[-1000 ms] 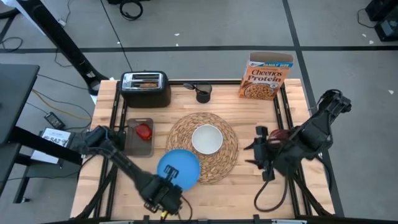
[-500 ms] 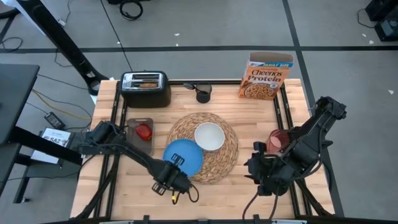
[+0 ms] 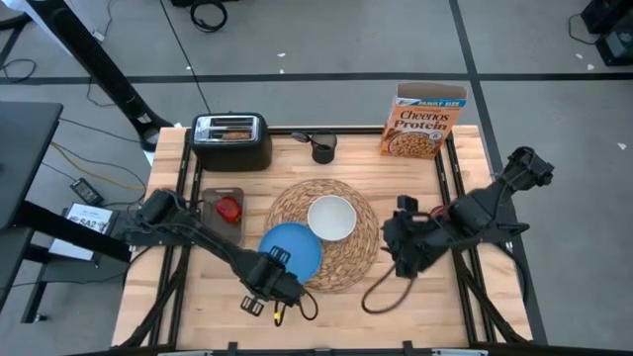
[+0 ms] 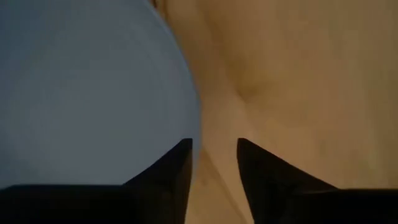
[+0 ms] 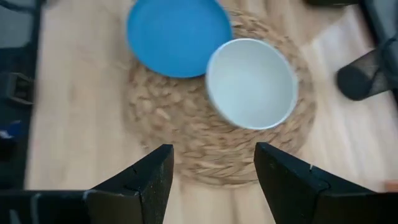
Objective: Arrange a breakfast setting
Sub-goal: Put the black spoon on the brown woven mat
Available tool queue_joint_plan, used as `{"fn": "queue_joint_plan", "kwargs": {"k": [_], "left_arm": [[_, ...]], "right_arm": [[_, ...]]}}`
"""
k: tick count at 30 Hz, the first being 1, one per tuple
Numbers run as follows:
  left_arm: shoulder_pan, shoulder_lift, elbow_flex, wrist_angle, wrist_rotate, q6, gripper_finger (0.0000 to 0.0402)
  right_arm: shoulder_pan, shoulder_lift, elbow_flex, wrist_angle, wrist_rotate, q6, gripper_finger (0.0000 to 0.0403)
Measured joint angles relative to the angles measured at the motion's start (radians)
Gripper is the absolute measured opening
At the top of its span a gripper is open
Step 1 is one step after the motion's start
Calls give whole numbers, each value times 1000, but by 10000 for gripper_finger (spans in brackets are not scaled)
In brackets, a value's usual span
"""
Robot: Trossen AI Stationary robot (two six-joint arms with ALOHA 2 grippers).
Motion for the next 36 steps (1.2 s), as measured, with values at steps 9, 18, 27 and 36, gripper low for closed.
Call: {"fn": "queue_joint_plan", "kwargs": {"k": [9, 18, 27, 36], "left_arm": [[0, -306, 21, -52, -30, -372, 175], [-34, -649, 1, 60, -534, -573, 161], [-81, -824, 1, 452, -685, -188, 160], [15, -910, 1, 555, -703, 42, 160]], "right_arm": [[-170, 0, 0, 57, 75, -120, 229], [-392, 24, -53, 442, 126, -296, 229], [-595, 231, -146, 953, 116, -699, 229], [-739, 512, -2, 1044, 63, -745, 229]]}}
